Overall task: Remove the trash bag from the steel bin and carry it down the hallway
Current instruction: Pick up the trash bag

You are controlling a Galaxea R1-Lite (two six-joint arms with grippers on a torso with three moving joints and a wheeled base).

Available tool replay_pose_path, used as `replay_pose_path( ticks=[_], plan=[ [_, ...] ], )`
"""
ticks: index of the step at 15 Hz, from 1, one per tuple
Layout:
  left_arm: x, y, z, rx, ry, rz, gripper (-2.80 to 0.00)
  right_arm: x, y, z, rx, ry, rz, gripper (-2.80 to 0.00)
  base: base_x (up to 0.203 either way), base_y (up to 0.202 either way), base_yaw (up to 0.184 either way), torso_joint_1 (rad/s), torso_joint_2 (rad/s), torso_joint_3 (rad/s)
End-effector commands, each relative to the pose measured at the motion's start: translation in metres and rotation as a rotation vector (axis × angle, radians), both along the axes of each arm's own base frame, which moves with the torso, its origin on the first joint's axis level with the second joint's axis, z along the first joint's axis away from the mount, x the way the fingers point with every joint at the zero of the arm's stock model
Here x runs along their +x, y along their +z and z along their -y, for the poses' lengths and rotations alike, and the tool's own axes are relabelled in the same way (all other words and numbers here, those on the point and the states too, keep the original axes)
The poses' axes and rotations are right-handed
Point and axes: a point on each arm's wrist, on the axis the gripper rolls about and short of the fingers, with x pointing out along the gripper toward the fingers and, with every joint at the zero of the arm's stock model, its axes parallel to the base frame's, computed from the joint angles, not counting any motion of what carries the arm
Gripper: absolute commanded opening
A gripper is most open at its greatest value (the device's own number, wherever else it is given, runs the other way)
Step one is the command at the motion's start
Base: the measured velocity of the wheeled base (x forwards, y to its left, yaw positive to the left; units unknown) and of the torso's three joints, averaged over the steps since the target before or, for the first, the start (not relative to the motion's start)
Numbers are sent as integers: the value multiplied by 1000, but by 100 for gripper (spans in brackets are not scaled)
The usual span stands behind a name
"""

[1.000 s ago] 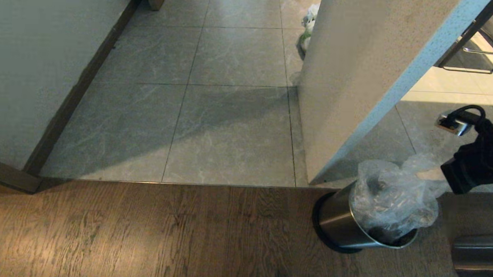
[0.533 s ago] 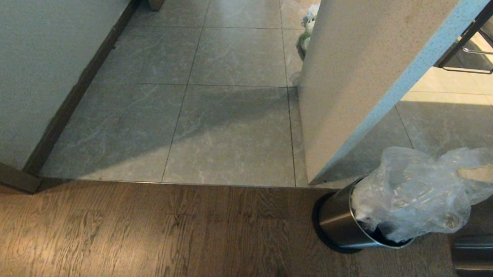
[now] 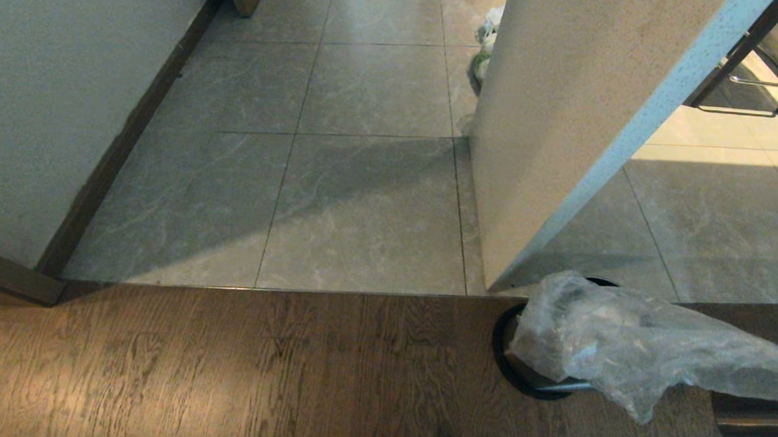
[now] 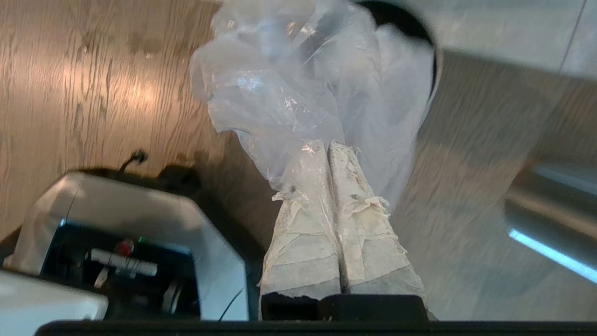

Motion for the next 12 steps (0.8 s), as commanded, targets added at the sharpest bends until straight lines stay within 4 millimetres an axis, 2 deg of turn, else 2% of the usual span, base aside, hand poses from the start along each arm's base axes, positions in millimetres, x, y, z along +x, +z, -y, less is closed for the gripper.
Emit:
replay_pose_path(
  ticks=[1, 3, 5, 7, 12],
  plan=[
    [0, 0, 0, 0, 0, 0, -280, -29, -16, -6, -9, 1, 54, -280, 0, 0, 0, 0, 0, 0],
    [0, 0, 0, 0, 0, 0, -280, -32, -18, -7, -10, -2, 59, -280, 0, 0, 0, 0, 0, 0],
    [0, 0, 0, 0, 1, 0, -280, -33, -31, -6, 3, -17, 12, -280, 0, 0, 0, 0, 0, 0],
    [0, 0, 0, 0, 0, 0, -280, -27, -30, -5, 11, -22, -9, -280, 0, 0, 0, 0, 0, 0],
    [0, 0, 0, 0, 1, 0, -280, 29, -15, 6, 35, -22, -88, -280, 0, 0, 0, 0, 0, 0]
  ],
)
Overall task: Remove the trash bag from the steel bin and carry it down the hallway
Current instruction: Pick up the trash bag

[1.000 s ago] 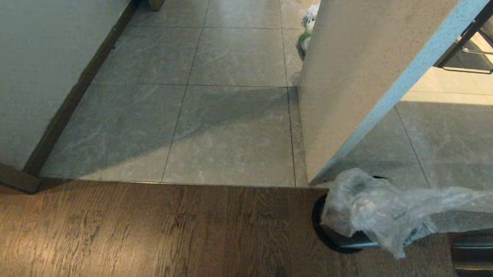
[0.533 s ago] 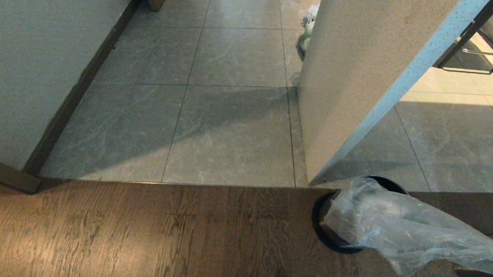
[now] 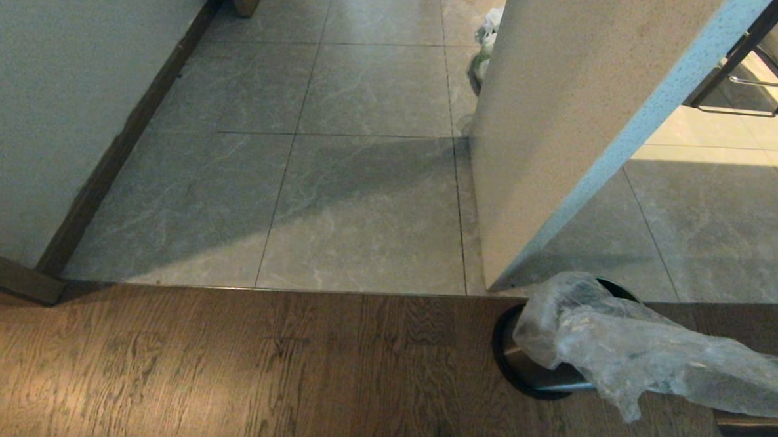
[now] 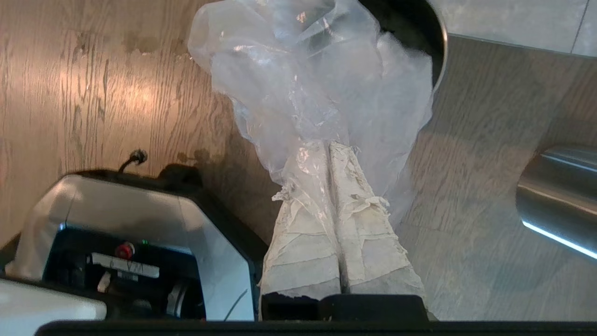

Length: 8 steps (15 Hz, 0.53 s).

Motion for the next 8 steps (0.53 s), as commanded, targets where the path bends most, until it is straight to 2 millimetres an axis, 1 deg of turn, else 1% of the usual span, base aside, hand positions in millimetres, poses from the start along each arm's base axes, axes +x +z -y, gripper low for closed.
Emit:
replay_pose_path(
  ticks=[1, 3, 5, 6, 8],
  plan=[
    [0, 0, 0, 1, 0, 0, -280, 39, 5, 8, 24, 1, -99, -280, 0, 0, 0, 0, 0, 0],
    [0, 0, 0, 0, 0, 0, -280, 80, 19, 16, 39, -1, -130, -280, 0, 0, 0, 0, 0, 0],
    [0, 0, 0, 0, 0, 0, -280, 128, 30, 25, 46, -1, -148, -280, 0, 0, 0, 0, 0, 0],
    [0, 0, 0, 0, 1, 0, -280, 155, 34, 31, 47, 0, -152, -280, 0, 0, 0, 0, 0, 0],
    [0, 0, 0, 0, 0, 0, -280, 209, 36, 42, 49, 1, -158, -280, 0, 0, 0, 0, 0, 0]
  ],
)
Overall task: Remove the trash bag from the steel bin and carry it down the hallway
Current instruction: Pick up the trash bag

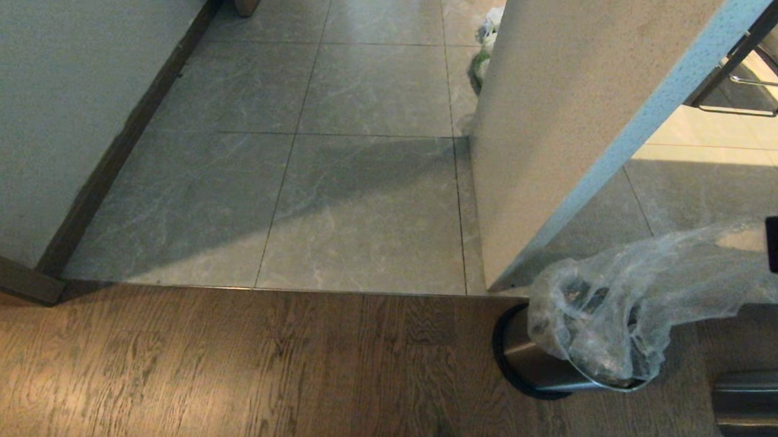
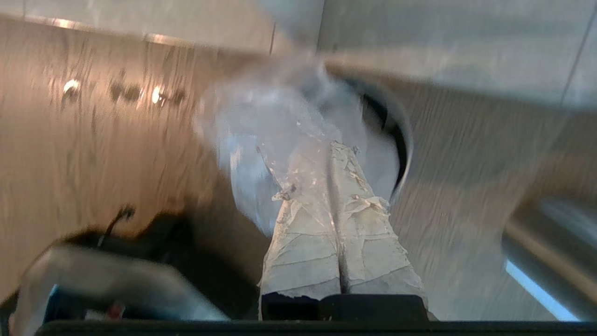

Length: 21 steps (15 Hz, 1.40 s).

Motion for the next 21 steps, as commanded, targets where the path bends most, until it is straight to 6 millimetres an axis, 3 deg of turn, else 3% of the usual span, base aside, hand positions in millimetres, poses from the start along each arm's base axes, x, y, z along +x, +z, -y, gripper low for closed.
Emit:
replay_pose_path(
  ticks=[1, 3, 5, 8, 11, 15, 21],
  plan=[
    [0, 0, 0, 0, 1, 0, -280, 82, -25, 17, 20, 3, -98, -280, 0, 0, 0, 0, 0, 0],
    [0, 0, 0, 0, 0, 0, -280, 125, -34, 25, 23, 13, -104, -280, 0, 0, 0, 0, 0, 0],
    [0, 0, 0, 0, 1, 0, -280, 146, -51, 28, 10, 62, -132, -280, 0, 0, 0, 0, 0, 0],
    [0, 0, 0, 0, 0, 0, -280, 133, -69, 12, -3, 203, -295, -280, 0, 0, 0, 0, 0, 0],
    [0, 0, 0, 0, 0, 0, -280, 119, -74, 2, 12, 242, -369, -280, 0, 0, 0, 0, 0, 0],
    [0, 0, 0, 0, 1, 0, -280, 123, -77, 4, -20, 263, -344, -280, 0, 0, 0, 0, 0, 0],
    [0, 0, 0, 0, 0, 0, -280, 125, -106, 9, -167, 432, -368, -280, 0, 0, 0, 0, 0, 0]
  ],
)
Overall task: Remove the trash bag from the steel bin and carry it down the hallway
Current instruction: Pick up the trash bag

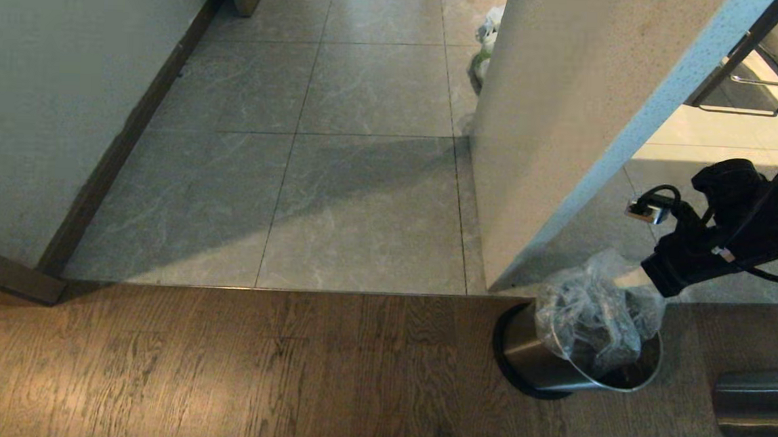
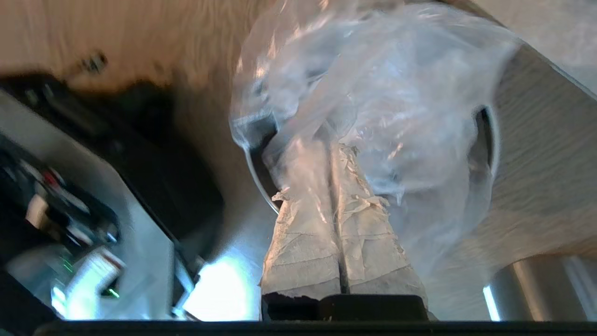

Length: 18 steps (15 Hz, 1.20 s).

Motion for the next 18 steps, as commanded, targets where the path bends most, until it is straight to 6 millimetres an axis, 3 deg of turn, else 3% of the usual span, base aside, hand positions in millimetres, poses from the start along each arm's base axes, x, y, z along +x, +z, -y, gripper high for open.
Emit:
replay_pose_path(
  ticks=[1, 7, 18],
  plan=[
    [0, 0, 0, 0, -1, 0, -280, 4, -13, 2, -11, 28, -22, 0, 0, 0, 0, 0, 0, 0],
    [0, 0, 0, 0, 0, 0, -280, 13, -21, 6, -41, 73, -13, 0, 0, 0, 0, 0, 0, 0],
    [0, 0, 0, 0, 1, 0, -280, 21, -62, 25, -102, 55, -129, 0, 0, 0, 0, 0, 0, 0]
  ],
)
